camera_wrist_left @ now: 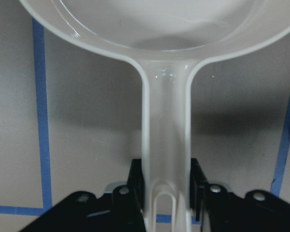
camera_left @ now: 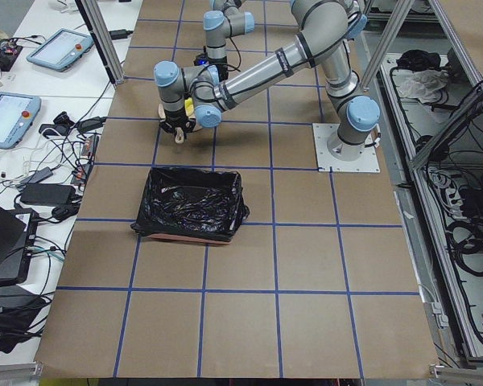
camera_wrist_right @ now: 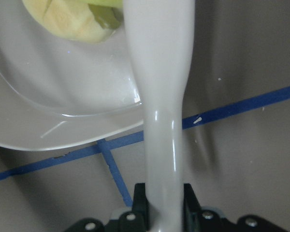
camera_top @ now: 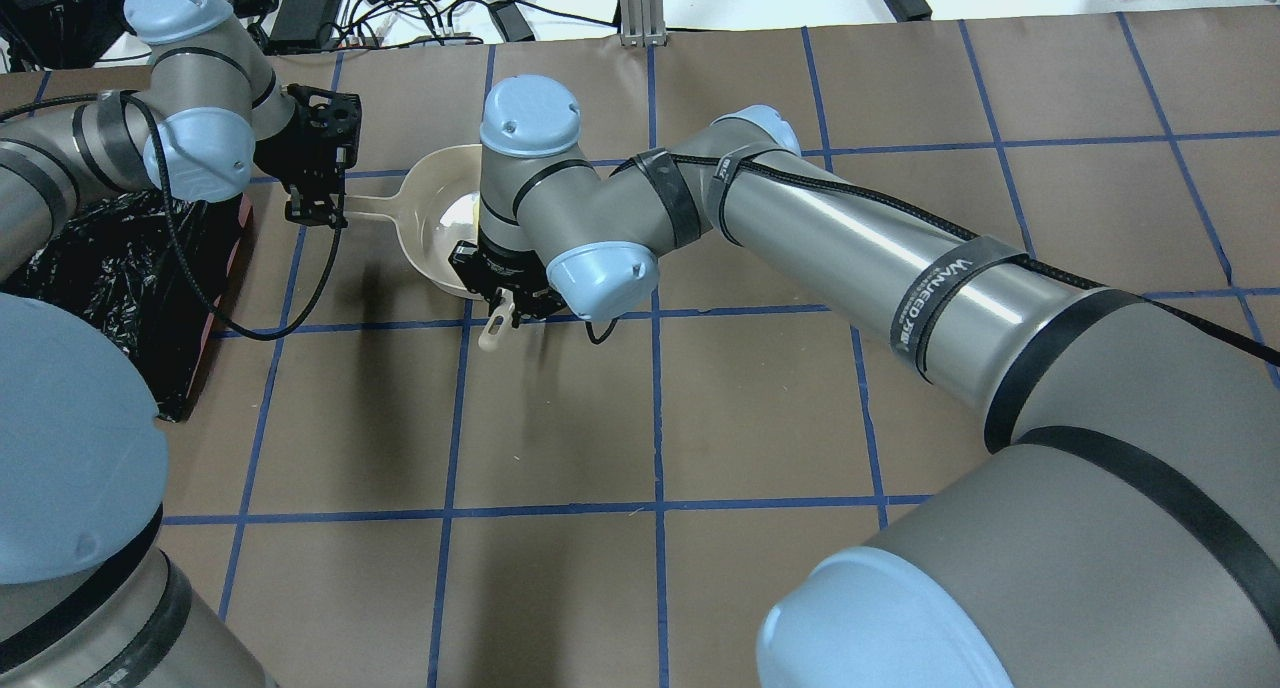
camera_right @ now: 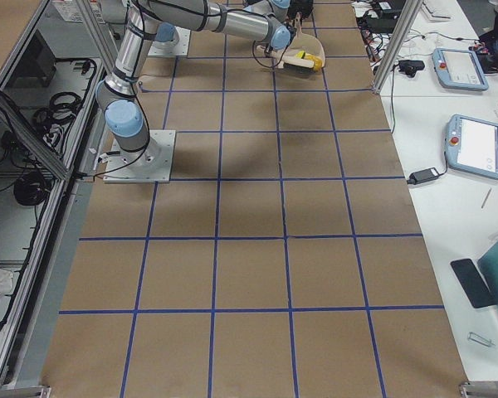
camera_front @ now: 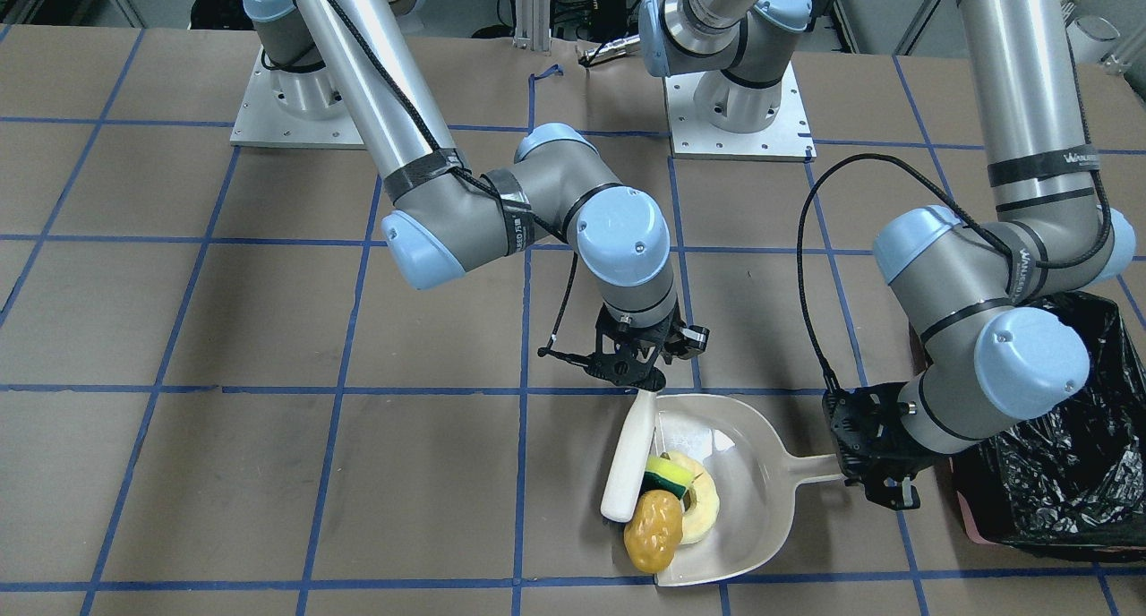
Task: Sweep and dump trash into bin
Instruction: 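Sweep the sponge and roll into the dustpan with the right gripper's brush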
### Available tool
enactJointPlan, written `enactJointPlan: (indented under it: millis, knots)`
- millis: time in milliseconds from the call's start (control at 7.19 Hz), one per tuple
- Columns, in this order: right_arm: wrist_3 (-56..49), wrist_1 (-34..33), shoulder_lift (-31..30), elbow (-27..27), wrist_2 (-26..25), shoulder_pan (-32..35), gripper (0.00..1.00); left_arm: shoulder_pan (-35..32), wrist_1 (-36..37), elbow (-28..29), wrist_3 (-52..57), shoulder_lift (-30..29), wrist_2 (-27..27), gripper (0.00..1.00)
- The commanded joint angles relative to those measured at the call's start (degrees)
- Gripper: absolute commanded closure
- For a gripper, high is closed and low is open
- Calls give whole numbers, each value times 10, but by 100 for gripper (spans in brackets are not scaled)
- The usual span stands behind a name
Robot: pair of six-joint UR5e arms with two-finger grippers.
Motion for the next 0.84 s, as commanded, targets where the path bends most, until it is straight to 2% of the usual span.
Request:
enactJointPlan:
  millis: [0, 418, 696]
  knots:
    - [18, -9, 5, -14, 14, 13, 100, 0, 0, -1, 0, 1, -3, 89]
    - [49, -40, 6, -17, 27, 42, 100, 1, 0, -1, 0, 3, -4, 89]
    - [43, -35, 0, -24, 22, 44, 100, 1, 0, -2, 0, 3, -5, 89]
